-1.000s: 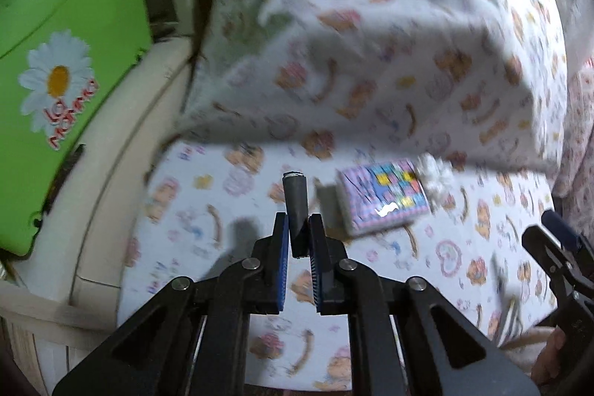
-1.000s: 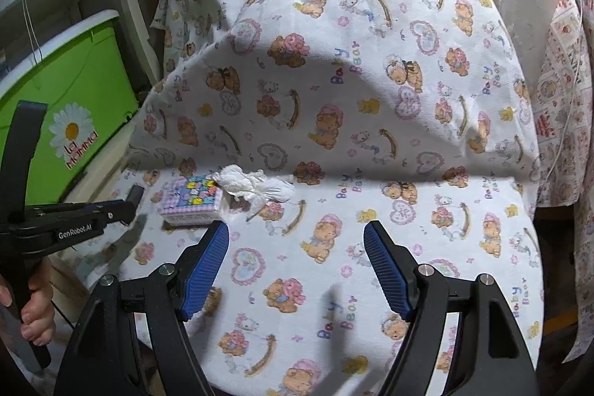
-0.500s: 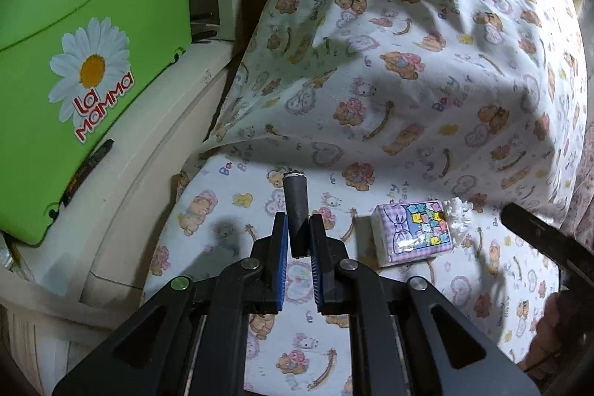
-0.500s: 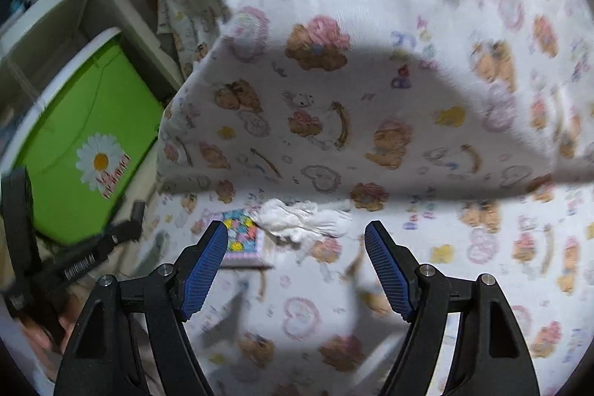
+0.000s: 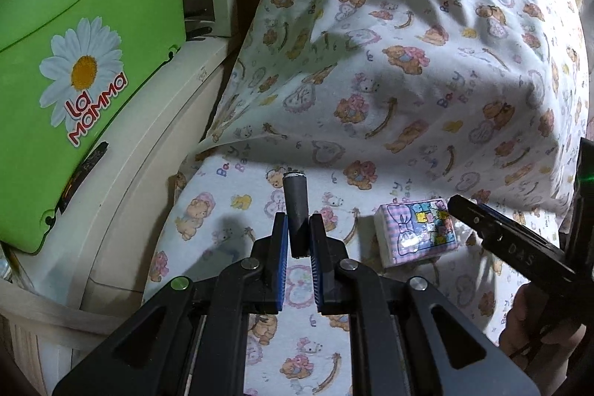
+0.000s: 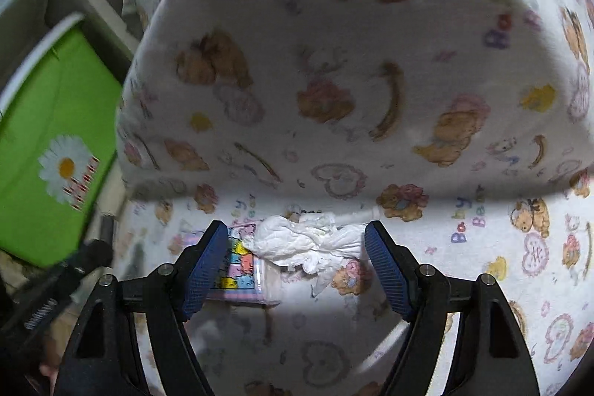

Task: Collect trash
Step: 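Grasp the white tissue with the right tool while the left tool holds the cylinder, then carry the cylinder and tissue down to the pink basket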

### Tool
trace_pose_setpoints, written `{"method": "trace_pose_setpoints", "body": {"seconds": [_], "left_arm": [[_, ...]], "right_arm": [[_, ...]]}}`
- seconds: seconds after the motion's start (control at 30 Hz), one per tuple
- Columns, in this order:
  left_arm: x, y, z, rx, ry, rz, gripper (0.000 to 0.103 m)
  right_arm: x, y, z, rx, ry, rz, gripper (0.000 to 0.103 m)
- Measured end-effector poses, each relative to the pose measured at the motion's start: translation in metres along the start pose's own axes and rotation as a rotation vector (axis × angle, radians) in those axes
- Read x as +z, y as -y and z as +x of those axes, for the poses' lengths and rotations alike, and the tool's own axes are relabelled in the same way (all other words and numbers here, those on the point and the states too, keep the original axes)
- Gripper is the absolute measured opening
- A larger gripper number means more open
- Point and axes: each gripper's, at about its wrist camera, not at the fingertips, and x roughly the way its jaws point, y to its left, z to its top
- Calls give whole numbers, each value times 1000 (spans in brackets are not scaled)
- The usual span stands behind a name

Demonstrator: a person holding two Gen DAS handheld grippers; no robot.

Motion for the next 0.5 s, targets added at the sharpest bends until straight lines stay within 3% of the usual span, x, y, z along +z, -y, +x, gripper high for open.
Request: {"method": "trace_pose_setpoints", "body": {"seconds": [0.03, 0.1, 0.2, 0.5], "left_arm": [[0, 0, 0, 1, 0, 2, 10], [-2, -1, -1, 4, 0, 5, 10], [-4, -2, -3, 6, 1, 8, 10], [-6, -4, -9, 2, 9, 22, 10]], "right_arm": [[0, 0, 1, 9, -4, 2, 52], [-1, 3, 1, 21, -4, 17, 22], [-3, 14, -8, 53, 12, 47, 7], [-6, 44, -70, 38, 87, -4, 6]]}}
